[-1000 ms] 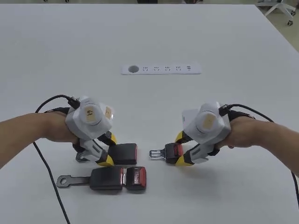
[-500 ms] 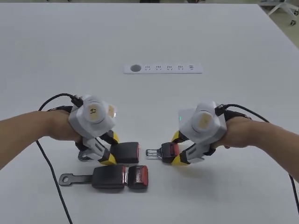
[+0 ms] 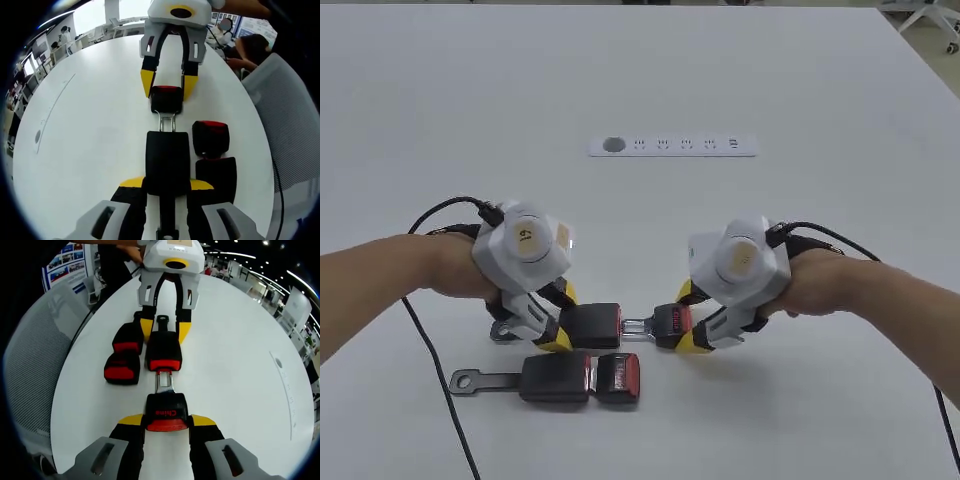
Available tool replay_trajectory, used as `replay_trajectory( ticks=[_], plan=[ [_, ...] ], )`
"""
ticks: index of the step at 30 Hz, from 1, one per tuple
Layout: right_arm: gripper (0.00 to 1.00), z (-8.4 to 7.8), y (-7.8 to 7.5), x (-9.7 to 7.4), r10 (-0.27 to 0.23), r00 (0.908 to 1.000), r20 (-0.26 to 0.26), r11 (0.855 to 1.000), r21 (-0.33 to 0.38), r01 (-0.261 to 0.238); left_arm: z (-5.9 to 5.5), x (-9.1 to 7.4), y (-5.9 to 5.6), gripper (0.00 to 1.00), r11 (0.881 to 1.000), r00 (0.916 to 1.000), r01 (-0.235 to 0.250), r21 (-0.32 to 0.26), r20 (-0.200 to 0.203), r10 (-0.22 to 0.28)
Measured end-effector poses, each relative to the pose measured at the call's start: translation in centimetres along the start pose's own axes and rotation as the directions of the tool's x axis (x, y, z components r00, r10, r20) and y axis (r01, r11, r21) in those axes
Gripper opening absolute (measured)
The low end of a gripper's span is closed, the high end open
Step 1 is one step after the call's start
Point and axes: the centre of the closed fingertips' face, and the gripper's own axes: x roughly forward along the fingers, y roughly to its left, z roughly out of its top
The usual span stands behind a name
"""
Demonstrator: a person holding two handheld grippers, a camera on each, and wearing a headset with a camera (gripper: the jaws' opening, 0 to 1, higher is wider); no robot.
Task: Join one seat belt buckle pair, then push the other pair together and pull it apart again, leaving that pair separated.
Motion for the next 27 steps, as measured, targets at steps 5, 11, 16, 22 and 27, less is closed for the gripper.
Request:
replay_trajectory(
  ticks=[5, 11, 16, 22, 27],
  plan=[
    [0.31, 0.4, -0.1, 0.2, -0.007, 0.9999, 0.007, 1.000, 0.001, 0.007, -0.1, 0.0, 0.0, 0.31, 1.000, 1.0000, -0.001, 0.001, -0.002, 0.001],
    [0.31, 1.1, 0.0, 0.5, -0.013, 0.9998, 0.017, 1.000, -0.006, 0.013, 0.1, 0.0, -0.1, 0.31, 1.000, 1.0000, -0.003, -0.004, 0.003, 0.003],
    [0.31, 1.4, 0.0, 0.9, -0.015, 0.9996, 0.023, 1.000, -0.012, 0.015, 0.0, -0.1, 0.0, 0.31, 1.000, 0.9999, -0.008, -0.008, 0.012, 0.008],
    [0.31, 1.4, -0.1, 1.0, -0.029, 0.9992, 0.030, 1.000, -0.007, 0.029, 0.0, -0.1, 0.0, 0.31, 1.000, 0.9997, -0.017, -0.008, 0.015, 0.017],
    [0.31, 1.4, -0.1, 1.0, -0.034, 0.9987, 0.037, 0.999, -0.003, 0.034, 0.0, 0.0, 0.0, 0.31, 1.000, 0.9996, -0.023, -0.005, 0.017, 0.023]
  ],
)
